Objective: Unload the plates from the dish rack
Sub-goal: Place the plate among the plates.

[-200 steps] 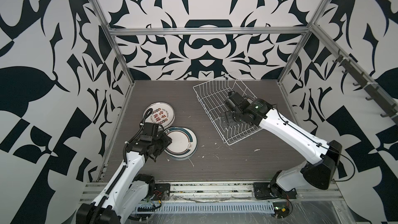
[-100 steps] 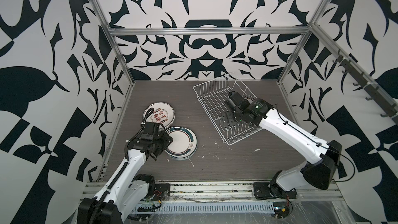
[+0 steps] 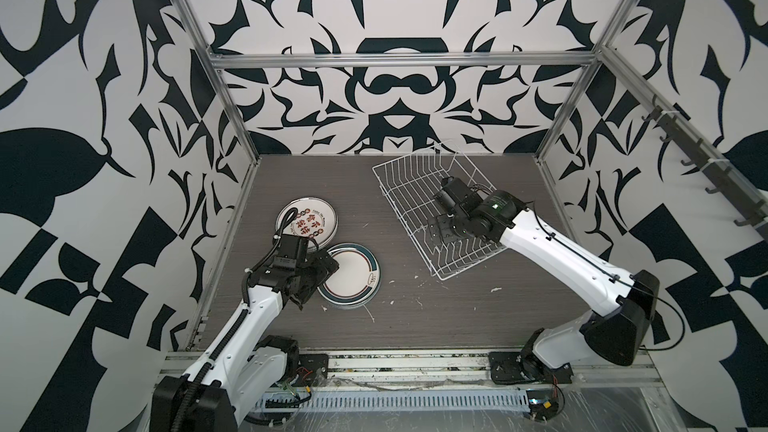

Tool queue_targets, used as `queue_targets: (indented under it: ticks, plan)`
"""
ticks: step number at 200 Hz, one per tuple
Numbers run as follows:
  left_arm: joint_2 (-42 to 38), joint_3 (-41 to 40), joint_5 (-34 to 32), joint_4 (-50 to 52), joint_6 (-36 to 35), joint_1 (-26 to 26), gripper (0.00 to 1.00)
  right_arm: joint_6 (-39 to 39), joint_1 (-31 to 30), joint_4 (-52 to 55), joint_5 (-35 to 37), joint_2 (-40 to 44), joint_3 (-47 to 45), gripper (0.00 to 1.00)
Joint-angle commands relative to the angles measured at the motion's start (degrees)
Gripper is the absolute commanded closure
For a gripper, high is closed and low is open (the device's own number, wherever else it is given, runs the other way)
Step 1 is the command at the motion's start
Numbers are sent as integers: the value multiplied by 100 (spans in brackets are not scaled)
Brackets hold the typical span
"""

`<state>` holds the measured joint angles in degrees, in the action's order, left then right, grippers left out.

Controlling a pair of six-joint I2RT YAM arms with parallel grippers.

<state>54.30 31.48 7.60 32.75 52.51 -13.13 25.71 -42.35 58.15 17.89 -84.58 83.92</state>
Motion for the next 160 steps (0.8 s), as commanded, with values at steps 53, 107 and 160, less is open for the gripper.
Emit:
queue_targets:
  ticks: [53,107,160]
  plan:
    - [-16,198,-23,71,-51,21,1,-47,87,-33,-14,159,-12,0]
    - [-255,348,-226,175,-48,21,1,-311,268,233,158,115,56,0]
    - [-387,491,-252,197,-150,21,1,-716,579,555,905,-146,180,0]
